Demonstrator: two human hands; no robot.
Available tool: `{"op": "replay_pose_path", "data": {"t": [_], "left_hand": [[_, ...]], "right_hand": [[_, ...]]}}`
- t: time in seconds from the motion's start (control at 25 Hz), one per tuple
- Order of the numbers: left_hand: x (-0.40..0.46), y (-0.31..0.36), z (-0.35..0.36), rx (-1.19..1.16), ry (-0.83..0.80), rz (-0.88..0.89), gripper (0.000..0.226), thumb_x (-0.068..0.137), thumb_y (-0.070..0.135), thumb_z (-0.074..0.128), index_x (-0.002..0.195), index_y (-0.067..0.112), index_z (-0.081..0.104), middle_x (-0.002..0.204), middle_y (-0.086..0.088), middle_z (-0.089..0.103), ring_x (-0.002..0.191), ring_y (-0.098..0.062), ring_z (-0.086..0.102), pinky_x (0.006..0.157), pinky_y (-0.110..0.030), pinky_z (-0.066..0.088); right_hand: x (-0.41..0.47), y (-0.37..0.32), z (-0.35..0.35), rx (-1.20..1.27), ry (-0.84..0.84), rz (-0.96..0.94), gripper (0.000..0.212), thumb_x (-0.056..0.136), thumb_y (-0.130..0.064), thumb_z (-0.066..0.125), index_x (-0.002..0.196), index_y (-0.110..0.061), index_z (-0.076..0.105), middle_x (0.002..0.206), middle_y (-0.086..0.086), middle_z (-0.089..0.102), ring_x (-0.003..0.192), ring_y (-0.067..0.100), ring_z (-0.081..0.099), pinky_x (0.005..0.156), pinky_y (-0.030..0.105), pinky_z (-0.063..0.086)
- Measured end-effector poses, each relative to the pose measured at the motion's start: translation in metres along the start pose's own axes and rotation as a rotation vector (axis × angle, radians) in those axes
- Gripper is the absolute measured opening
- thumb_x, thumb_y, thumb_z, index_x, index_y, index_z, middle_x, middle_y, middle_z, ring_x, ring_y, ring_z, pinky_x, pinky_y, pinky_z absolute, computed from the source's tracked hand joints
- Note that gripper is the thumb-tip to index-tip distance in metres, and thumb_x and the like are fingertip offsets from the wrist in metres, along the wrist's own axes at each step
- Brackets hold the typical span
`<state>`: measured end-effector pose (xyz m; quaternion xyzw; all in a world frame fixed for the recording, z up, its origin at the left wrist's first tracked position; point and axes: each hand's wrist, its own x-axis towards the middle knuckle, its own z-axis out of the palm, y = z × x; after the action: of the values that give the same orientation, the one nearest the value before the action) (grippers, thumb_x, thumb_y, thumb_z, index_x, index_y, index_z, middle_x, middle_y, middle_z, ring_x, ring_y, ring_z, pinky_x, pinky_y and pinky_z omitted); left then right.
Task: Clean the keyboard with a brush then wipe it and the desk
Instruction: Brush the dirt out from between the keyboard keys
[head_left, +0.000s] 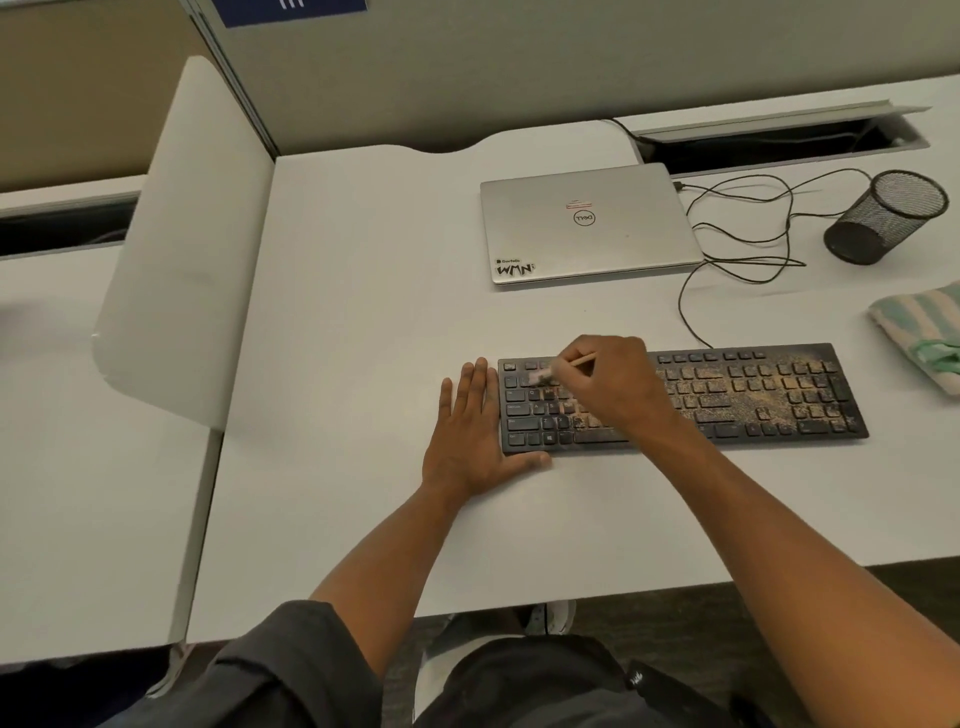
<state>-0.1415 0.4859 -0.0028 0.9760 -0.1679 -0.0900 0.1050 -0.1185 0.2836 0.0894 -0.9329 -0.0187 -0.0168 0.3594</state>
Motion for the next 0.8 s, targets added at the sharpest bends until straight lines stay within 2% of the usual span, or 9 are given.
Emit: {"op": "replay_pose_path", "data": {"t": [0.16, 0.24, 0.36, 0.48, 0.6, 0.68, 0.8], "left_hand": [[0.001, -0.001, 0.001, 0.007, 0.004, 0.004, 0.137, 0.07, 0.103, 0.028, 0.161, 0.008, -0.01, 0.169, -0.012, -0.016, 0.153, -0.022, -0.025, 0.125, -0.051, -0.008], [0.001, -0.001, 0.001, 0.007, 0.012, 0.007, 0.137, 0.07, 0.103, 0.028, 0.161, 0.008, -0.01, 0.169, -0.012, -0.016, 0.153, -0.022, -0.025, 0.125, -0.051, -0.009], [0.0, -0.001, 0.001, 0.0, 0.01, 0.007, 0.138, 0.07, 0.103, 0.028, 0.161, 0.007, -0.01, 0.169, -0.012, -0.017, 0.153, -0.022, -0.025, 0.125, -0.05, -0.01], [0.0, -0.001, 0.001, -0.008, 0.01, 0.009, 0.138, 0.07, 0.103, 0.03, 0.161, 0.007, -0.01, 0.169, -0.012, -0.017, 0.153, -0.022, -0.025, 0.125, -0.05, -0.011], [0.0, -0.001, 0.002, 0.005, 0.022, 0.012, 0.137, 0.07, 0.103, 0.029, 0.161, 0.008, -0.009, 0.169, -0.012, -0.016, 0.153, -0.022, -0.025, 0.125, -0.049, -0.011], [0.0, -0.002, 0.003, 0.002, 0.022, 0.013, 0.136, 0.07, 0.102, 0.03, 0.161, 0.008, -0.008, 0.169, -0.012, -0.014, 0.154, -0.022, -0.023, 0.125, -0.049, -0.01], [0.0, -0.002, 0.003, -0.001, 0.015, 0.016, 0.137, 0.07, 0.103, 0.029, 0.161, 0.008, -0.009, 0.169, -0.012, -0.014, 0.154, -0.022, -0.023, 0.125, -0.05, -0.01]], "right_hand": [[0.02, -0.004, -0.001, -0.009, 0.028, 0.019, 0.017, 0.09, -0.029, 0.067, 0.089, -0.016, 0.078, 0.082, -0.003, 0.075, 0.073, 0.01, 0.067, 0.071, 0.027, 0.055], [0.018, -0.002, 0.0, -0.003, -0.005, 0.024, 0.016, 0.09, -0.027, 0.067, 0.088, -0.015, 0.078, 0.079, -0.003, 0.074, 0.069, 0.007, 0.064, 0.067, 0.024, 0.052], [0.003, 0.007, -0.008, -0.032, -0.04, 0.01, 0.015, 0.091, -0.026, 0.068, 0.086, -0.016, 0.078, 0.069, -0.008, 0.069, 0.059, 0.0, 0.059, 0.055, 0.008, 0.039], [-0.004, 0.004, -0.009, 0.01, 0.042, -0.016, 0.014, 0.092, -0.027, 0.068, 0.087, -0.017, 0.076, 0.071, -0.008, 0.07, 0.06, -0.002, 0.06, 0.053, 0.008, 0.041], [-0.021, -0.006, 0.015, 0.046, 0.1, -0.132, 0.012, 0.094, -0.026, 0.068, 0.093, -0.017, 0.076, 0.075, -0.006, 0.071, 0.058, 0.0, 0.058, 0.055, 0.008, 0.041], [-0.037, 0.0, 0.034, -0.034, 0.16, -0.146, 0.009, 0.093, -0.022, 0.068, 0.094, -0.015, 0.073, 0.079, -0.002, 0.072, 0.063, 0.009, 0.059, 0.06, 0.015, 0.041], [-0.047, 0.018, 0.035, -0.101, 0.31, -0.027, 0.008, 0.092, -0.02, 0.068, 0.091, -0.012, 0.069, 0.078, 0.003, 0.069, 0.066, 0.022, 0.061, 0.059, 0.03, 0.047]]}}
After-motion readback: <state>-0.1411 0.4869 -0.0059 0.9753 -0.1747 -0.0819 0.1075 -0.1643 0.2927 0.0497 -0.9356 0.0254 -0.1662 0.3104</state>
